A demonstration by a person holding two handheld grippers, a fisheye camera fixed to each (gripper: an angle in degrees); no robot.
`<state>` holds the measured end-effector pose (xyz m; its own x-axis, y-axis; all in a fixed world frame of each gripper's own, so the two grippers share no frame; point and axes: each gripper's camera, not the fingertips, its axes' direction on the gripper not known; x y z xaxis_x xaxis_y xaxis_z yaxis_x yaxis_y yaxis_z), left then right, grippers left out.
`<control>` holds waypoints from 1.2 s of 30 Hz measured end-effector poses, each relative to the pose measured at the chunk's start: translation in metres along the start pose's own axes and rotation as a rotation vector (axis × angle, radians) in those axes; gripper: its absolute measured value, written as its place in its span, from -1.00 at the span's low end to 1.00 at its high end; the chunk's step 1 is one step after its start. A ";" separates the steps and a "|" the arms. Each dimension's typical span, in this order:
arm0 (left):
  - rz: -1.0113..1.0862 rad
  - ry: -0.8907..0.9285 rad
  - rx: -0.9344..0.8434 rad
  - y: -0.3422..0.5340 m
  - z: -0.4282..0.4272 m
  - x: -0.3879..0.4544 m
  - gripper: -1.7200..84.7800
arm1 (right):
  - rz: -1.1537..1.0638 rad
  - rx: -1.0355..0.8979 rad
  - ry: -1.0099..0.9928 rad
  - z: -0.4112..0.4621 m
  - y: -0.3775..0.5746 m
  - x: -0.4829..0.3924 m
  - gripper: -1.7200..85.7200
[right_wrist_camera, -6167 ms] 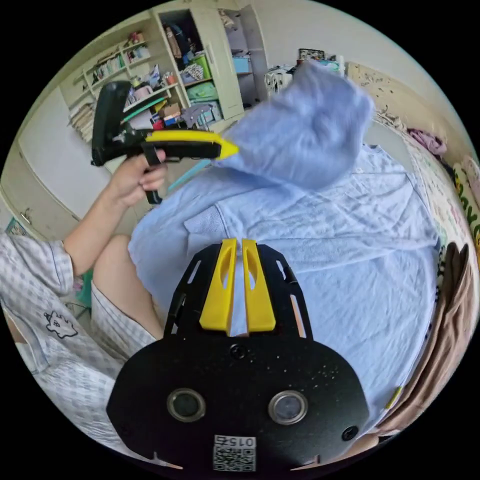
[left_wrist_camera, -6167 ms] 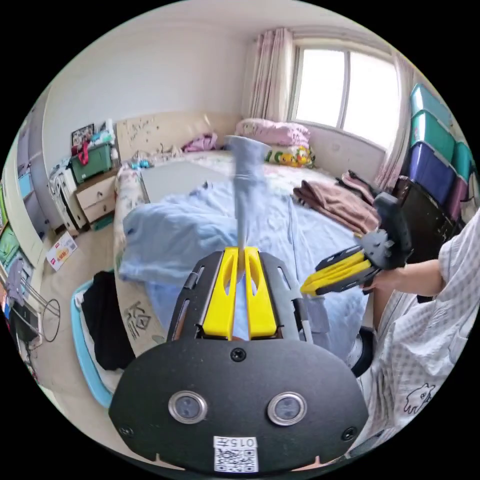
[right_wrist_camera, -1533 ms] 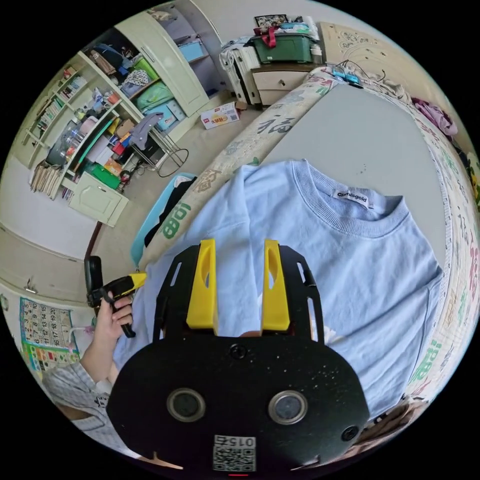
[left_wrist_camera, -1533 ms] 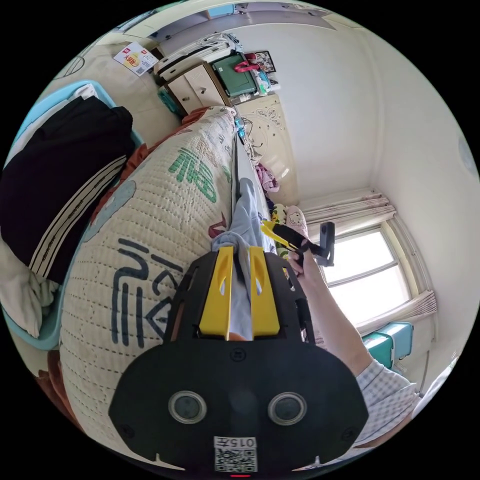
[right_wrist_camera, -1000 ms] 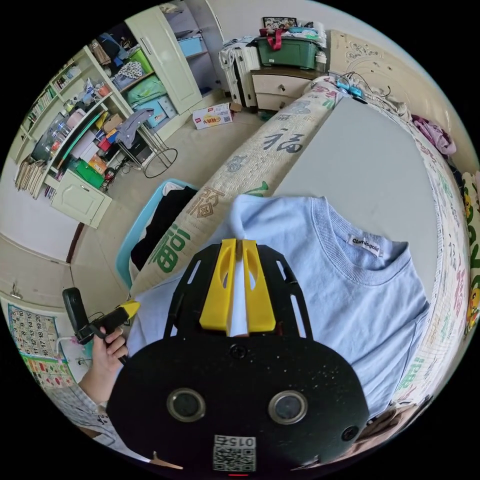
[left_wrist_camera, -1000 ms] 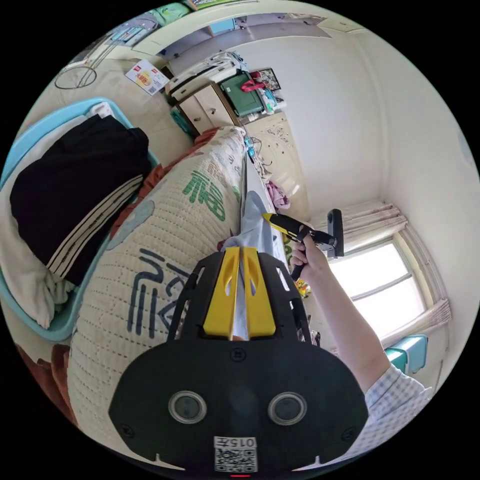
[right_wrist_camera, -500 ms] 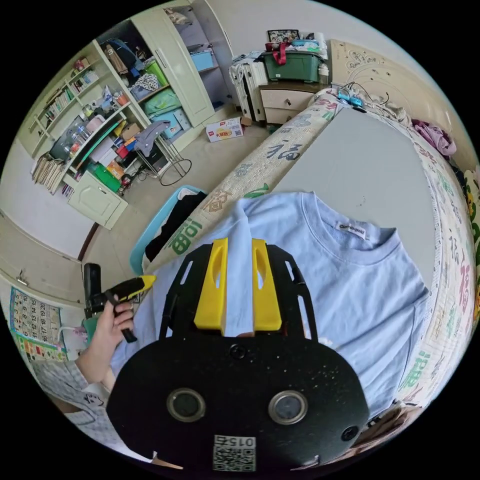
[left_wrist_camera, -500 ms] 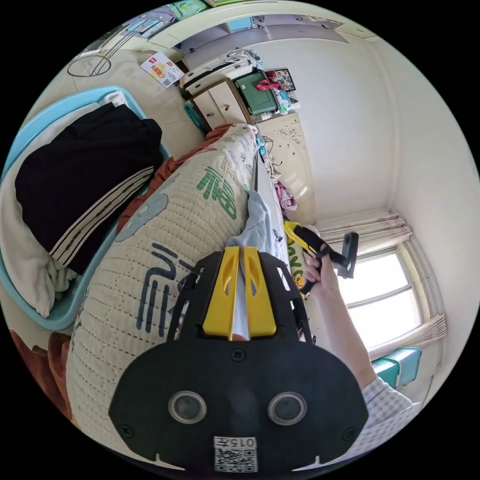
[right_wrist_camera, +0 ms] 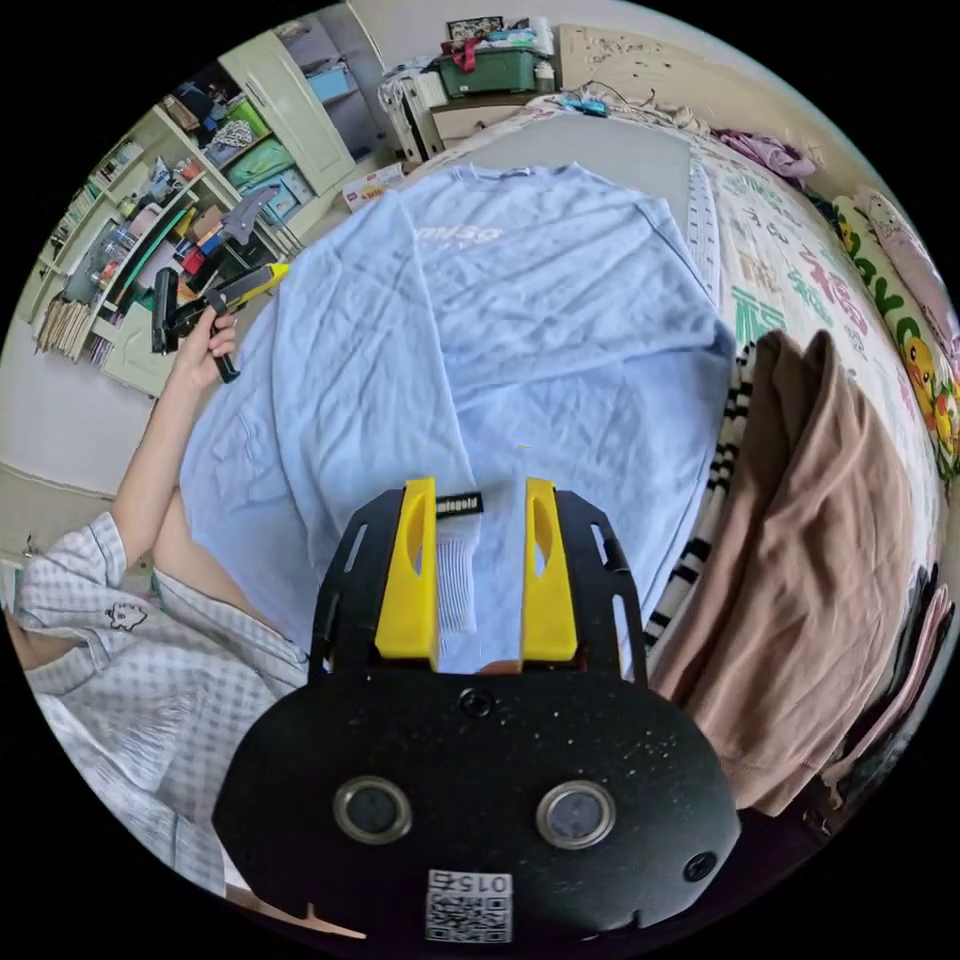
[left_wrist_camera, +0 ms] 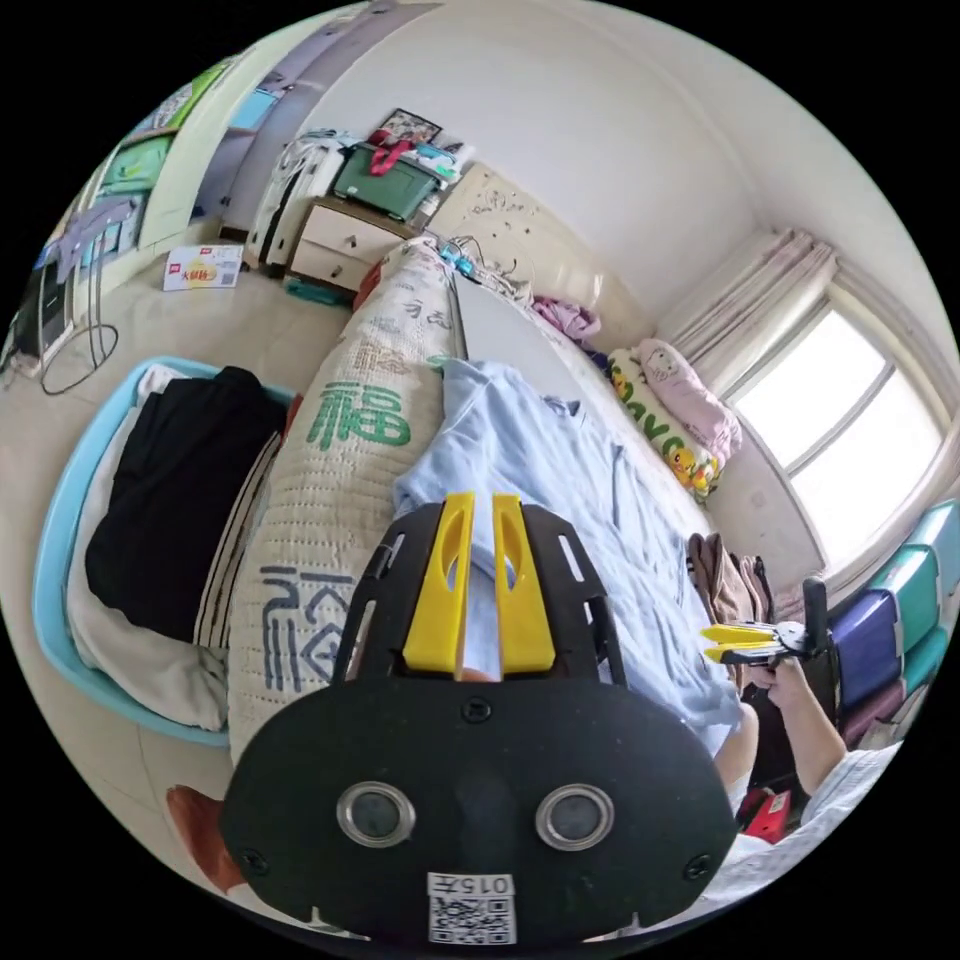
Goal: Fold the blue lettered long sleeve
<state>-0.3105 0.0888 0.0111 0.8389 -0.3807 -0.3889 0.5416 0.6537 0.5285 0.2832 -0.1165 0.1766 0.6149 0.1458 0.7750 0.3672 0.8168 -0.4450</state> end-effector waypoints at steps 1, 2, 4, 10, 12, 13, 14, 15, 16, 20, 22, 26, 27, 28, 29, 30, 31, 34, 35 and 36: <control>-0.034 0.019 0.004 0.001 0.003 -0.007 -0.97 | 0.014 0.016 -0.024 0.000 0.006 0.004 -0.66; -0.047 0.028 0.002 0.001 0.004 -0.009 -0.97 | 0.023 0.049 -0.064 -0.001 0.015 0.009 -0.68; -0.066 0.030 -0.039 0.000 0.017 -0.011 -0.98 | 0.004 0.039 -0.119 0.001 0.021 0.011 -0.72; -0.019 -0.062 -0.062 -0.004 0.031 0.014 -0.98 | -0.060 0.018 -0.061 0.007 0.026 0.005 -0.82; -0.009 -0.083 -0.062 -0.004 0.033 0.020 -0.98 | -0.043 0.051 0.030 0.003 0.029 0.005 -0.85; -0.003 -0.094 -0.063 -0.005 0.035 0.023 -0.98 | -0.041 0.060 0.050 0.002 0.030 0.005 -0.86; -0.001 -0.099 -0.064 -0.005 0.036 0.025 -0.98 | -0.041 0.060 0.081 0.004 0.031 0.005 -0.87; 0.004 -0.108 -0.067 -0.006 0.037 0.027 -0.98 | -0.048 0.029 0.105 0.013 0.031 0.006 -0.87; 0.008 -0.116 -0.070 -0.007 0.039 0.030 -0.98 | -0.053 0.012 0.120 0.019 0.030 0.006 -0.87; 0.006 -0.097 -0.082 -0.010 0.043 0.030 -0.98 | -0.046 0.016 0.108 0.029 0.033 0.013 -0.86; -0.015 0.003 -0.076 -0.011 0.040 0.018 -0.98 | -0.037 0.023 0.064 0.029 0.037 0.025 -0.83; 0.051 0.053 -0.046 -0.014 0.019 0.017 -0.98 | -0.023 0.118 0.007 0.022 0.054 0.059 -0.81; 0.091 0.017 -0.029 -0.013 0.013 0.023 -0.97 | -0.017 0.127 0.008 0.023 0.057 0.064 -0.81; 0.115 0.008 -0.024 -0.012 0.013 0.027 -0.97 | 0.002 0.135 -0.009 0.028 0.062 0.073 -0.81; 0.124 0.015 -0.027 -0.012 0.014 0.029 -0.97 | 0.014 0.141 -0.043 0.033 0.068 0.078 -0.81; 0.136 0.023 -0.027 -0.011 0.017 0.032 -0.96 | 0.026 0.166 -0.056 0.036 0.076 0.079 -0.80; 0.143 0.013 -0.024 -0.011 0.018 0.036 -0.96 | 0.037 0.183 -0.051 0.037 0.081 0.078 -0.79; 0.163 -0.001 -0.031 -0.010 0.021 0.047 -0.93 | 0.101 0.284 -0.014 0.041 0.101 0.074 -0.72; 0.162 0.011 -0.041 -0.010 0.022 0.049 -0.92 | 0.116 0.315 -0.033 0.042 0.108 0.072 -0.71; 0.160 0.077 -0.069 -0.010 0.025 0.058 -0.90 | 0.120 0.336 -0.061 0.042 0.114 0.069 -0.71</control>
<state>-0.2660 0.0440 0.0018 0.9062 -0.2189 -0.3619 0.3944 0.7463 0.5362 0.3379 0.0102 0.1978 0.5932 0.2763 0.7562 0.0389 0.9283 -0.3698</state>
